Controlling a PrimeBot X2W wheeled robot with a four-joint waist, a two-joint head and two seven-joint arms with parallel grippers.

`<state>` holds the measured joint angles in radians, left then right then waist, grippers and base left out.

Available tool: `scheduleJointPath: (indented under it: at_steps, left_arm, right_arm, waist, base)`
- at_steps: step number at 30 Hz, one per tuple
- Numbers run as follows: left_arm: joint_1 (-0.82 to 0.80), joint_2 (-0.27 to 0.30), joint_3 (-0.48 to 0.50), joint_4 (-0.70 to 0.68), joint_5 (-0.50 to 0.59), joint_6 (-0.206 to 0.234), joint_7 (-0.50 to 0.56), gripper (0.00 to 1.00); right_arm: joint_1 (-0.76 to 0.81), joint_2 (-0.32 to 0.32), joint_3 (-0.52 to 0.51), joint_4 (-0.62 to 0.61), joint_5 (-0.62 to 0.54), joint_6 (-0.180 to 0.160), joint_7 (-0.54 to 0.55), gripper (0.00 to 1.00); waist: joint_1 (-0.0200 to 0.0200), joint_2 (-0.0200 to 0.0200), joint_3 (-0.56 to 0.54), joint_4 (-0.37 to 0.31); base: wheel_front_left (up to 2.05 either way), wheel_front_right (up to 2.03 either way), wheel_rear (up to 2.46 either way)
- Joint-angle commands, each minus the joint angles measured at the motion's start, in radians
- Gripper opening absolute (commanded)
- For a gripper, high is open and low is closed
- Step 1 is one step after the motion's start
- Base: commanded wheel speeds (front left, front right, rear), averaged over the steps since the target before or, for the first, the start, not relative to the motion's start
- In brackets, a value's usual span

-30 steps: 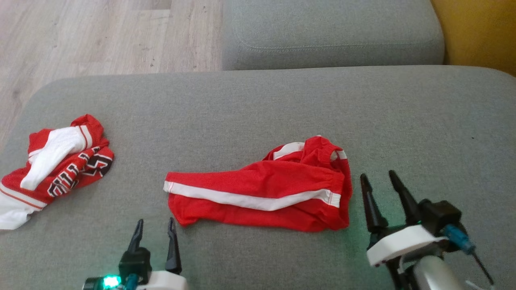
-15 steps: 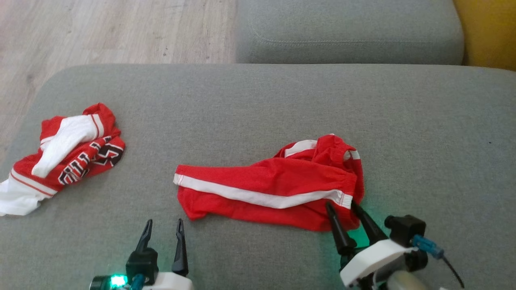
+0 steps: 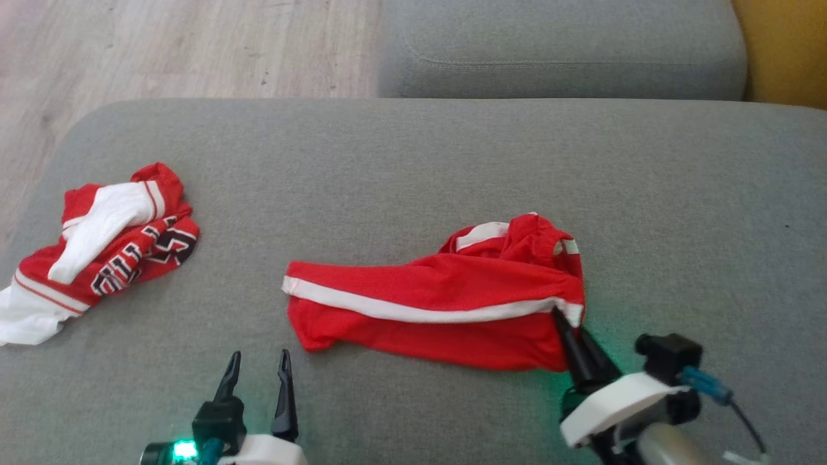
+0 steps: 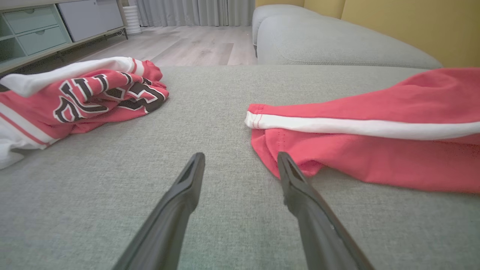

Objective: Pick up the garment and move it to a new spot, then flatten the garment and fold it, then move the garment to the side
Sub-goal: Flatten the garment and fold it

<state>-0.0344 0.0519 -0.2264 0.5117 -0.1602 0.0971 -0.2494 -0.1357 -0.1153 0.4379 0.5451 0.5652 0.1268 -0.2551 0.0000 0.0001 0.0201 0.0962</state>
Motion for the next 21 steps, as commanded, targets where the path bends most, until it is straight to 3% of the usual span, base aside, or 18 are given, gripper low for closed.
scheduleJointPath:
  at_steps: [1, 7, 14, 21]
  left_arm:
    - [-0.043, -0.001, 0.034, -0.035, -0.017, -0.004, -0.012, 1.00]
    - [-0.069, -0.001, 0.012, -0.024, -0.111, -0.064, -0.012, 1.00]
    - [-0.157, -0.002, -0.032, 0.055, -0.285, -0.163, -0.012, 1.00]
    - [-0.285, -0.002, -0.065, 0.208, -0.384, -0.205, -0.012, 1.00]
  right_arm:
    - [-0.031, -0.024, 0.001, -0.038, 0.006, 0.004, -0.007, 0.00]
    - [-0.008, -0.084, 0.005, -0.060, 0.003, 0.004, -0.007, 0.00]
    - [-0.022, -0.102, 0.016, -0.064, -0.006, 0.004, -0.007, 0.00]
    - [-0.048, -0.105, 0.031, -0.066, -0.012, 0.004, -0.007, 0.00]
  waist:
    - [0.0000, -0.0001, 0.001, -0.006]
    - [0.0000, -0.0001, 0.010, -0.037]
    - [0.0000, -0.0001, 0.044, -0.061]
    - [0.0000, -0.0001, 0.083, -0.073]
  base:
    - [0.00, 0.00, 0.00]
    - [0.00, 0.00, 0.00]
    - [0.00, 0.00, 0.00]
    - [0.00, 0.00, 0.00]
